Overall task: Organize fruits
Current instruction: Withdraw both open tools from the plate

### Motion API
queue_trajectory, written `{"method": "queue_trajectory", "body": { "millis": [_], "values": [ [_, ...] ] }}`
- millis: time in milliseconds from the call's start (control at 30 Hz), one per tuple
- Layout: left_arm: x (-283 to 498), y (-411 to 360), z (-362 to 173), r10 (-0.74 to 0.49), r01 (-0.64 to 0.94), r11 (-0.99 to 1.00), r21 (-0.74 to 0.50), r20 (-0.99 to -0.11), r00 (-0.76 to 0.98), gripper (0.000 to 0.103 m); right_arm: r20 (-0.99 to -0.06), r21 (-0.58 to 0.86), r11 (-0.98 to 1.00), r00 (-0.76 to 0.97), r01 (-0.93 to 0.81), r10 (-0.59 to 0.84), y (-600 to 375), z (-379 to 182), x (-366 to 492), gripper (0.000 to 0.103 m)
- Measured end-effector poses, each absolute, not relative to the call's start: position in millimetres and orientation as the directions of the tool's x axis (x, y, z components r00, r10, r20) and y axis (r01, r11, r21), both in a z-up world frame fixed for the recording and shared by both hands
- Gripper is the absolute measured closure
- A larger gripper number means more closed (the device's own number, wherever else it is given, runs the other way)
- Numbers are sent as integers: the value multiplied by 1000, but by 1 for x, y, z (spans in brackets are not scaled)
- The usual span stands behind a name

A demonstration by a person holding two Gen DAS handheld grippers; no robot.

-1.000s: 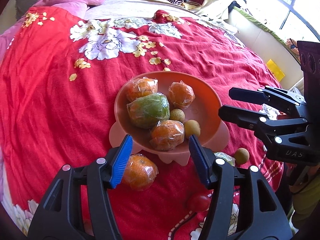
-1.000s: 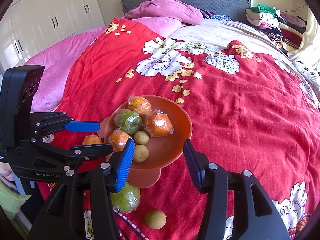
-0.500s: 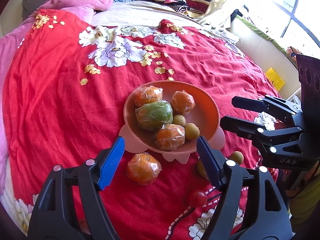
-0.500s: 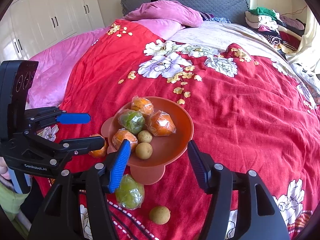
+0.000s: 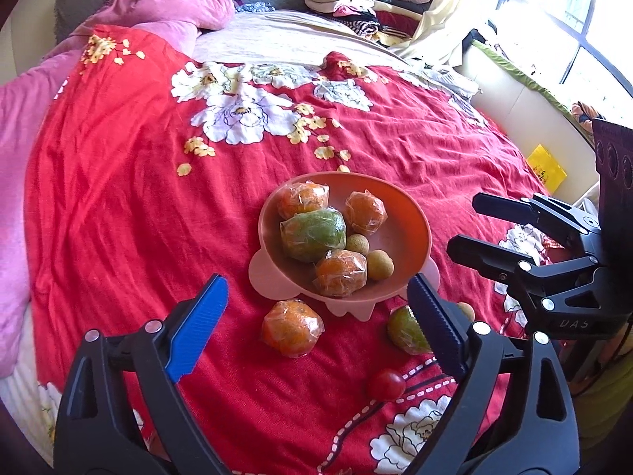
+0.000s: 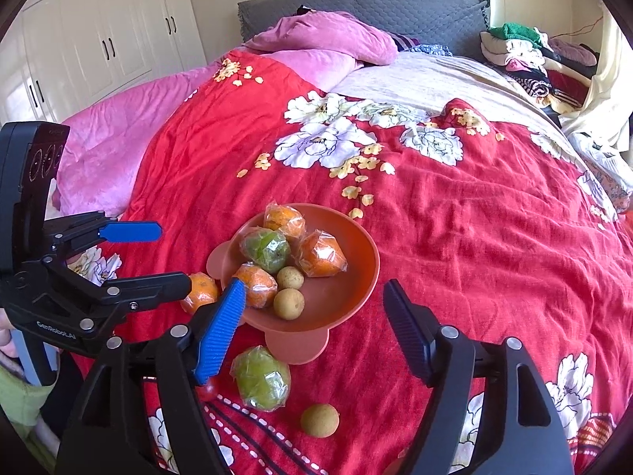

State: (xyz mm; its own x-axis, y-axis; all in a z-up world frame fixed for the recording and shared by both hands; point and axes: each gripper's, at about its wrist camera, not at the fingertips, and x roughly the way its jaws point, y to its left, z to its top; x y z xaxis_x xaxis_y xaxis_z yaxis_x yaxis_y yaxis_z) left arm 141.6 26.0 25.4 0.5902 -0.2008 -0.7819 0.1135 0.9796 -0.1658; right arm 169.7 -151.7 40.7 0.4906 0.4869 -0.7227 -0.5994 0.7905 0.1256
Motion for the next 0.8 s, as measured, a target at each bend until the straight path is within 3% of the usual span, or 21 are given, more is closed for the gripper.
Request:
{"method": "queue_trajectory", "body": {
  "millis": [267, 800],
  "values": [
    [133, 30, 39, -192, 99, 981, -167, -764, 616, 10, -701, 117, 796, 518, -594, 490, -157, 53, 163, 24],
    [120, 39, 52, -173, 71, 983, -168, -745, 644, 10, -674, 107, 808, 555, -580, 488, -170, 69, 152, 17]
  ]
}}
